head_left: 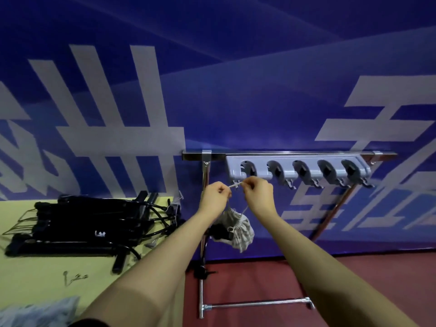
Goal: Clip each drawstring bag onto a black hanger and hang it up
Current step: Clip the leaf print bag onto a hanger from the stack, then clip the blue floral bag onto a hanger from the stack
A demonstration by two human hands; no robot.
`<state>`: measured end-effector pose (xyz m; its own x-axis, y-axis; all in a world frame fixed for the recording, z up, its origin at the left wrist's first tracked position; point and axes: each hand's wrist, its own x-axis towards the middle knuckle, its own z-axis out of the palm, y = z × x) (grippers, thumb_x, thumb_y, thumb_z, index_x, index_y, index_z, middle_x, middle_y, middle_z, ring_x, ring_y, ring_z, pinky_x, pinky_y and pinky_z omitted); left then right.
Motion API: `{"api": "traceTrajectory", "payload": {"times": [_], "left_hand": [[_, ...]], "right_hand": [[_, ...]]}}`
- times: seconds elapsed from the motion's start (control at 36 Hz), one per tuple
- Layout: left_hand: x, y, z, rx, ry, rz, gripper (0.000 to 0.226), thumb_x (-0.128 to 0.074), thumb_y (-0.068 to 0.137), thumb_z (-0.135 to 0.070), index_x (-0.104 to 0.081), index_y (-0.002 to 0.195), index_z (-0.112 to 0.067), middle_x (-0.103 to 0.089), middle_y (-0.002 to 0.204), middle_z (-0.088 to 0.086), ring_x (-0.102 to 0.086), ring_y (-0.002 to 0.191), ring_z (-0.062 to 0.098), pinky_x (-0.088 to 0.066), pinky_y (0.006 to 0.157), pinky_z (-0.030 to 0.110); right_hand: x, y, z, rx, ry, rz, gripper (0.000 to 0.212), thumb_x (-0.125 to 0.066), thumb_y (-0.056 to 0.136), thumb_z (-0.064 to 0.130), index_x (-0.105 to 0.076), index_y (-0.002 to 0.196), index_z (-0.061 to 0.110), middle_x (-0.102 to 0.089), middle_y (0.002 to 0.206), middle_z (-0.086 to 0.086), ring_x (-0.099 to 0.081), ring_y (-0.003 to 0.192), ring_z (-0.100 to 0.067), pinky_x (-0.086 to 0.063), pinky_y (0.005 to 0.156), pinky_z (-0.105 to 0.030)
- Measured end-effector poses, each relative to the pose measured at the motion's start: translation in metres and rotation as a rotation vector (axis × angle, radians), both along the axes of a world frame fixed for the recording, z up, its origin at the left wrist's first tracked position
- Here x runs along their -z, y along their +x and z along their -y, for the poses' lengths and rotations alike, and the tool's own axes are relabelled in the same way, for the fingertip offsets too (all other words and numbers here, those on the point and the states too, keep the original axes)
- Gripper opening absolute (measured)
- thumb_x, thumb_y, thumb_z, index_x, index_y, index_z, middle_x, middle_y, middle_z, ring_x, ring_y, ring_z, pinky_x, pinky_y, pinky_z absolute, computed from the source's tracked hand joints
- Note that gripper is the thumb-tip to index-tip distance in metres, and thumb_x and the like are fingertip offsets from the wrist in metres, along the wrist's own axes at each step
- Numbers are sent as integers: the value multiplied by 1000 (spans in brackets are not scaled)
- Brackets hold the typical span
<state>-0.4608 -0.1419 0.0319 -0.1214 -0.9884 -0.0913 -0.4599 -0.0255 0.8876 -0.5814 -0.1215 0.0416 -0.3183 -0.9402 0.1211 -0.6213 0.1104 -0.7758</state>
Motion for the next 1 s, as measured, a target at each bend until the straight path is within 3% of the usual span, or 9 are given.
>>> {"api": "traceTrajectory", "payload": {"times": [0.08,0.19,0.31,0.44,0.64,0.78,0.86,1.0], "left_hand": [[13,-1,10,0,28,54,30,-50,87,-4,-58,63,-19,-65,77,3,-65,85,24,-47,72,28],[30,-3,18,46,60,116,19,-53,90,-12,-65,75,-16,-66,80,3,-62,83,19,-43,69,25],[32,-7,25,57,47,152,17,-50,93,-14,-67,90,-11,-70,91,8,-62,90,24,-47,78,29],[26,0,17,67,43,173,20,-45,94,-13,-60,107,-14,-57,73,-2,-53,76,19,-39,67,25],[12,25,-13,-41,15,230,9,-49,90,-15,-56,89,-20,-68,90,13,-61,86,30,-49,76,37],[5,53,-42,-112,-16,247,13,-50,90,-11,-62,94,-9,-68,89,15,-61,87,30,-47,77,33],[3,74,-62,-127,1,257,12,-48,90,-9,-61,90,-9,-65,83,16,-60,81,30,-45,72,31],[4,120,-91,-252,23,293,16,-50,90,-16,-64,96,-12,-69,94,11,-62,90,29,-52,81,37]], "right_hand": [[16,-2,10,-11,87,-55,17,-53,93,11,-65,84,5,-60,70,-13,-53,67,-29,-36,58,-35],[37,-4,14,-19,159,-66,19,-50,91,6,-56,73,11,-62,71,-14,-57,71,-37,-37,57,-35],[39,-3,16,-24,163,-79,17,-48,93,9,-61,83,6,-61,73,-10,-57,72,-33,-35,57,-33],[36,-4,5,7,230,-59,19,-45,92,15,-62,86,9,-62,82,-7,-57,78,-30,-36,58,-30],[21,12,-16,-124,189,-36,18,-46,92,16,-56,78,14,-59,75,-6,-52,69,-25,-33,51,-28],[20,32,-27,-227,148,18,16,-48,91,17,-61,83,15,-66,77,-8,-64,75,-28,-53,67,-39],[22,52,-36,-293,137,29,15,-49,91,15,-62,82,14,-67,76,-9,-65,75,-28,-52,70,-37],[32,95,-45,-396,153,85,17,-51,91,15,-67,90,10,-70,82,-10,-65,82,-29,-54,78,-43]]}}
